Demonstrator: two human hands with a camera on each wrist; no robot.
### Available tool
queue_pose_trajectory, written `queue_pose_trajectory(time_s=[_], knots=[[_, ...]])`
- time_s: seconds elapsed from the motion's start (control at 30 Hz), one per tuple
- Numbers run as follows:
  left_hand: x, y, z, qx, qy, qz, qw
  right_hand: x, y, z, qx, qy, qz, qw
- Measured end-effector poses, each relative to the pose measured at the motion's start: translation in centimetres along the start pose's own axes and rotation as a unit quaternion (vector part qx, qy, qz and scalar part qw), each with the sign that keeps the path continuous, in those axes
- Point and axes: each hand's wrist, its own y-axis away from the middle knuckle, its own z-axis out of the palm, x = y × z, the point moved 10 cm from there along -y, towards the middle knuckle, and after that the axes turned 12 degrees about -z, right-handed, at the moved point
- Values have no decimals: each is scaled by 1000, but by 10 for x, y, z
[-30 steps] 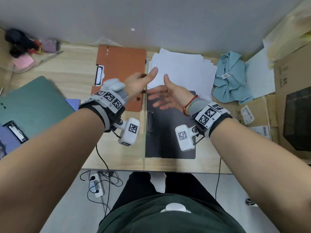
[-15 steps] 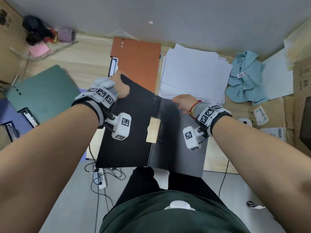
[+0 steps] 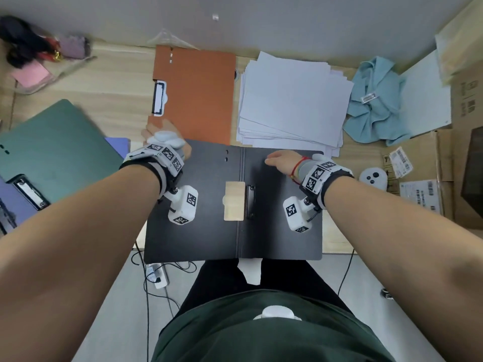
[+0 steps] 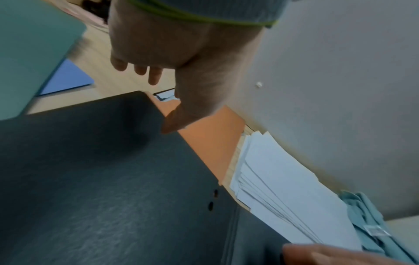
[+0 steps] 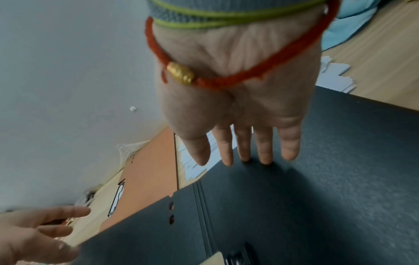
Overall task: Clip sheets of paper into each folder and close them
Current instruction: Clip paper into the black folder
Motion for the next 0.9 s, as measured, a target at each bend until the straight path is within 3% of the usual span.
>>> queue_pose_trajectory(time_s=[0.03,0.07,0.1,0.17,0.23,0.4,0.47,0.63,0.9], knots=[[8,6,-3,-30,7,6,1000,-2,-1,-2,2,-1,-6,1000],[20,16,6,-113,-3,18,993,-4,-3,-7,10,-3,-14,1000],[40,26,10,-146,-19,60,987,-5,-5,-17,26,-9,-20,999],[69,43,29,-265,-37,144,953,-5,-10,-36,61,-30,-26,997],[90,67,47,-383,-21,179,906,2,-13,-56,92,-50,-13,994],[137,119,55,-394,20,257,882,27,-9,-102,159,63,25,985],[143,135,70,-438,13,231,869,32,-10,-115,179,115,13,977],[142,166,115,-529,32,140,836,29,-35,-111,116,164,-25,979],[146,195,146,-581,2,151,800,33,-48,-82,33,237,-35,970]])
